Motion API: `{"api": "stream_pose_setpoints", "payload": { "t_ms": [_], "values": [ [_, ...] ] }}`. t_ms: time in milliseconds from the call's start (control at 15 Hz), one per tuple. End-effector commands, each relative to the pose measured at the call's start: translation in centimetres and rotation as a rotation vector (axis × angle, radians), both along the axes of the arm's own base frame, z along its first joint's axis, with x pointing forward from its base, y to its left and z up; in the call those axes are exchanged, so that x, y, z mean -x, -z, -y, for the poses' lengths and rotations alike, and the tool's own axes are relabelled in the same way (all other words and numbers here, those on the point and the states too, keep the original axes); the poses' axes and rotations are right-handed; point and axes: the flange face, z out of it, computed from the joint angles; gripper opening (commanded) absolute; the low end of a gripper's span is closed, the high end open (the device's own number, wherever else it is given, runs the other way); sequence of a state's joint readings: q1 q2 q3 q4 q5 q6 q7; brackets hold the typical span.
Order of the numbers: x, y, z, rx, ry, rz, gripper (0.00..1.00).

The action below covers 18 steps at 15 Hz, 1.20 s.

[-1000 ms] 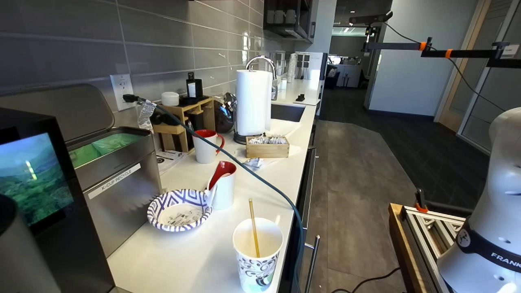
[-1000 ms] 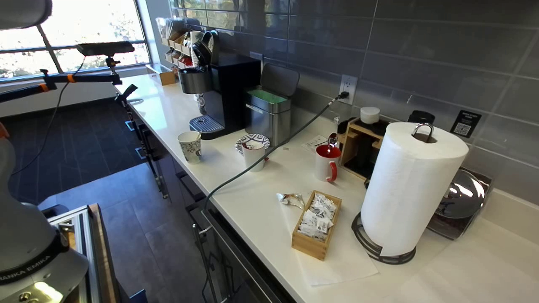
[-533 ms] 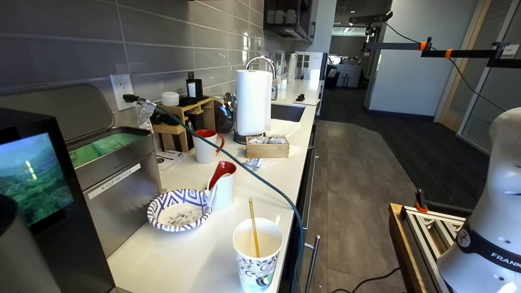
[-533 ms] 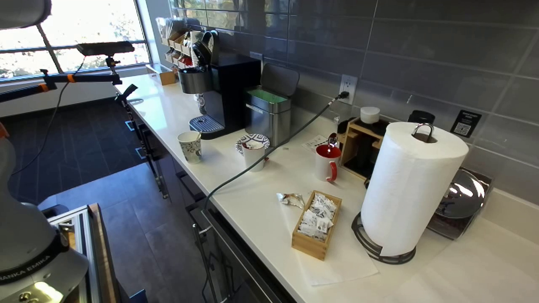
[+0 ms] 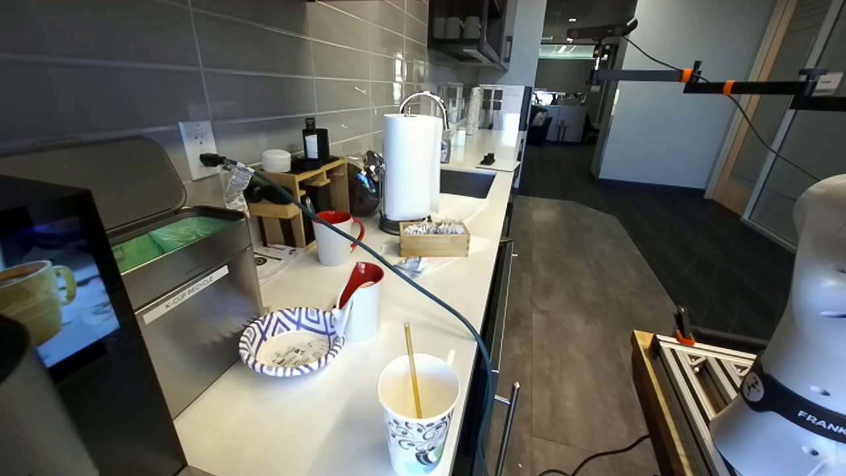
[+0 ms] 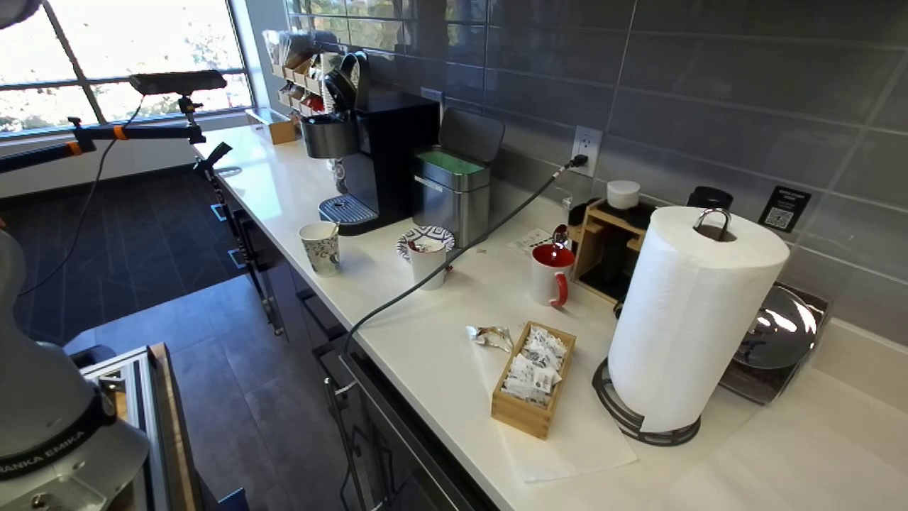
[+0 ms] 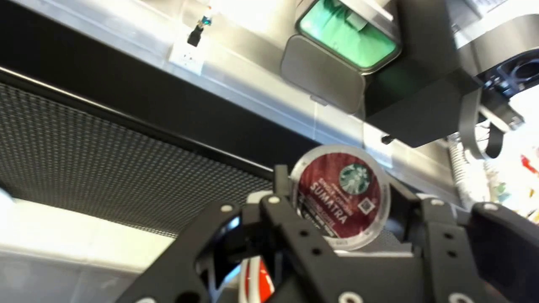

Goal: Place one coffee pod on the counter.

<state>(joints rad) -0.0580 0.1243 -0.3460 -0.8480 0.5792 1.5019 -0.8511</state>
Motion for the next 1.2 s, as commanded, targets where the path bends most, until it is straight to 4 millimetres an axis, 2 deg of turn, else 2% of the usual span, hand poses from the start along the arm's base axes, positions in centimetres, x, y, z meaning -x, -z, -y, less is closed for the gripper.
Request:
{"api": "stream_pose_setpoints", "payload": {
  "t_ms": [0,133,267,333,467,667,933,1000,1067,1133],
  "values": [
    [4.0,-0.1,-1.2,0.076,-0.128,-0.093,0.26],
    [4.8,0.0,-1.1,0.128,-0.089,-0.126,0.26],
    [4.4,0.4,-1.0,0.214,-0.018,-0.129,0.26],
    [3.6,0.8,-1.0,0.285,0.029,-0.112,0.26],
    [2.6,2.7,-1.1,0.369,0.099,-0.144,0.26],
    [2.0,6.7,-1.1,0.443,0.183,-0.26,0.26],
    [3.5,11.8,-1.0,0.419,0.237,-0.447,0.26],
    [3.9,12.5,-0.8,0.359,0.231,-0.488,0.26],
    [4.2,12.1,-0.4,0.306,0.242,-0.494,0.26],
    [2.2,11.8,-0.5,0.383,0.23,-0.459,0.51]
  ]
}}
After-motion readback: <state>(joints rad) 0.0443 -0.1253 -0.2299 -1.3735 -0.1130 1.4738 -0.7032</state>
